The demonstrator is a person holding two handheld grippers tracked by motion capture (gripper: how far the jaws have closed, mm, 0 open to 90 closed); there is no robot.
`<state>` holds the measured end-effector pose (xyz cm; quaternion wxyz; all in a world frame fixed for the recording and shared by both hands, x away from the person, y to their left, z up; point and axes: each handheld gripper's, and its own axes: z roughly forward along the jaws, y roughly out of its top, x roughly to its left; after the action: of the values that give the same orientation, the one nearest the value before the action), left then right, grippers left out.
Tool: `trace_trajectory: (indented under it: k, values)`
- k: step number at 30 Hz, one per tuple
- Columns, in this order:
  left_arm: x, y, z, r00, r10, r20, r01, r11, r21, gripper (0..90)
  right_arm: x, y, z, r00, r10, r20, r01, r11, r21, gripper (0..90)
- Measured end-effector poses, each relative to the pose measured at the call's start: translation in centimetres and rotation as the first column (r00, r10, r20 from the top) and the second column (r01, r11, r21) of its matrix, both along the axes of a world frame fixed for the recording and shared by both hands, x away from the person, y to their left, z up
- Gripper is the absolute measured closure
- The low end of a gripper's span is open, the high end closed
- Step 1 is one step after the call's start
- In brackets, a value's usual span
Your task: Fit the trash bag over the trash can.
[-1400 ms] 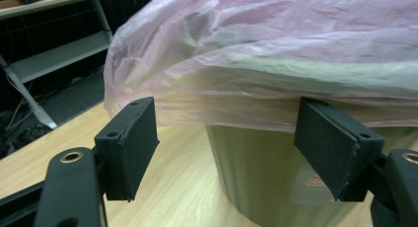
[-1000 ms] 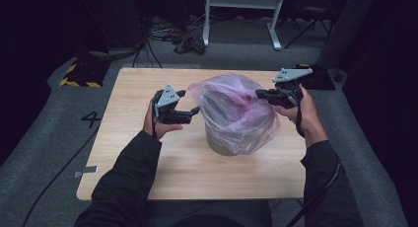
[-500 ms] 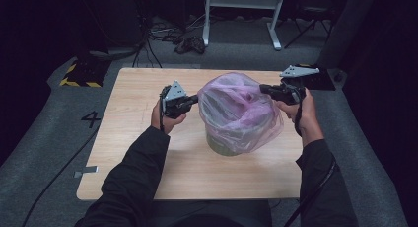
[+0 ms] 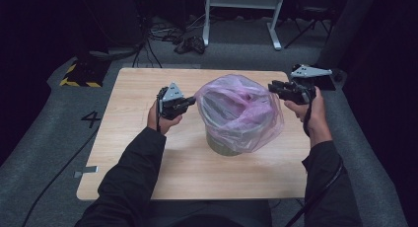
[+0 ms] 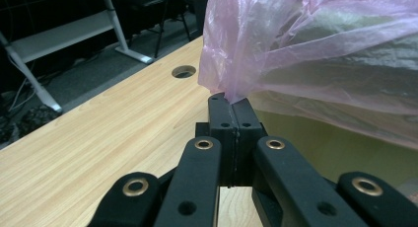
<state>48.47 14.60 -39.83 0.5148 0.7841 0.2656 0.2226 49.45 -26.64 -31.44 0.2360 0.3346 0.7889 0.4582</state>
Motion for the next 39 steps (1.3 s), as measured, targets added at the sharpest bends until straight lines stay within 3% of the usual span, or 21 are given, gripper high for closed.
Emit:
trace_trajectory:
  k: [2,5,7,10,13,15,18,22,23,25,28,31,36,37,39]
  values:
    - [-0.3,0.3,0.2,0.9997,0.021,0.007,-0.021,0.9997,-0.012,72.3,0.0,-0.2,-0.2,0.9988,0.043,-0.023,-0.043,0.999,0.006,45.1]
    - [-1.0,0.8,0.4,0.9998,0.015,0.011,-0.015,0.9998,-0.016,63.1,-0.4,-0.4,-0.4,0.9968,0.078,-0.017,-0.078,0.997,0.025,34.8]
    - [-1.6,1.3,0.5,0.9999,0.011,0.004,-0.011,0.9996,-0.027,54.6,-0.7,-0.6,-0.5,0.9922,0.122,-0.027,-0.121,0.992,0.032,32.5]
    - [-3.0,1.6,0.6,0.9997,-0.013,-0.021,0.012,0.9993,-0.036,38.8,-1.1,-0.8,-0.5,0.9892,0.144,-0.024,-0.144,0.989,0.027,29.0]
    - [-5.4,1.3,0.6,0.9993,-0.026,0.027,0.027,0.9994,-0.021,26.9,-0.8,-0.8,-0.7,0.9912,0.12,-0.056,-0.119,0.993,0.017,38.4]
    - [-7.2,0.7,0.9,0.9971,-0.057,0.05,0.058,0.9982,-0.018,22.3,-0.7,-0.7,-0.8,0.9903,0.116,-0.076,-0.115,0.993,0.018,51.2]
    - [-9.9,-0.9,1.7,0.9881,-0.111,0.107,0.111,0.9938,0.002,20.4,-0.9,-0.3,-0.6,0.9879,0.115,-0.104,-0.114,0.993,0.015,73.1]
    - [-12.1,-2.5,2.9,0.9705,-0.177,0.164,0.182,0.9831,-0.017,18.9,-1.4,0.3,0.0,0.99,0.108,-0.092,-0.109,0.994,-0.014,88.3]
    - [-12.4,-2.8,3.1,0.9663,-0.193,0.17,0.201,0.9792,-0.028,18.2,-1.5,0.4,0.1,0.9894,0.114,-0.09,-0.115,0.993,-0.004,89.7]
    - [-12.9,-3.4,3.5,0.965,-0.194,0.176,0.204,0.9782,-0.039,18.0,-1.6,0.6,0.2,0.9907,0.105,-0.087,-0.106,0.994,-0.008,90.0]
    - [-13.2,-4.3,3.9,0.9606,-0.199,0.195,0.206,0.9785,-0.017,18.0,-1.8,0.9,0.2,0.9902,0.114,-0.081,-0.115,0.993,-0.012,90.0]
    - [-13.2,-4.9,4.0,0.9561,-0.229,0.182,0.237,0.9712,-0.023,18.0,-1.8,1.2,0.0,0.9896,0.117,-0.084,-0.118,0.993,-0.007,90.0]
    - [-14.4,-6.5,4.0,0.932,-0.308,0.191,0.307,0.951,0.036,15.7,-2.0,1.8,0.0,0.9896,0.118,-0.083,-0.119,0.993,-0.007,90.0]
    - [-14.5,-6.9,3.9,0.931,-0.309,0.195,0.305,0.9511,0.049,15.7,-2.1,2.0,0.0,0.9893,0.121,-0.082,-0.122,0.992,-0.011,90.0]
    - [-14.5,-7.5,3.9,0.9358,-0.294,0.194,0.286,0.9557,0.068,15.8,-2.1,2.2,0.0,0.9885,0.125,-0.085,-0.127,0.992,-0.013,89.9]
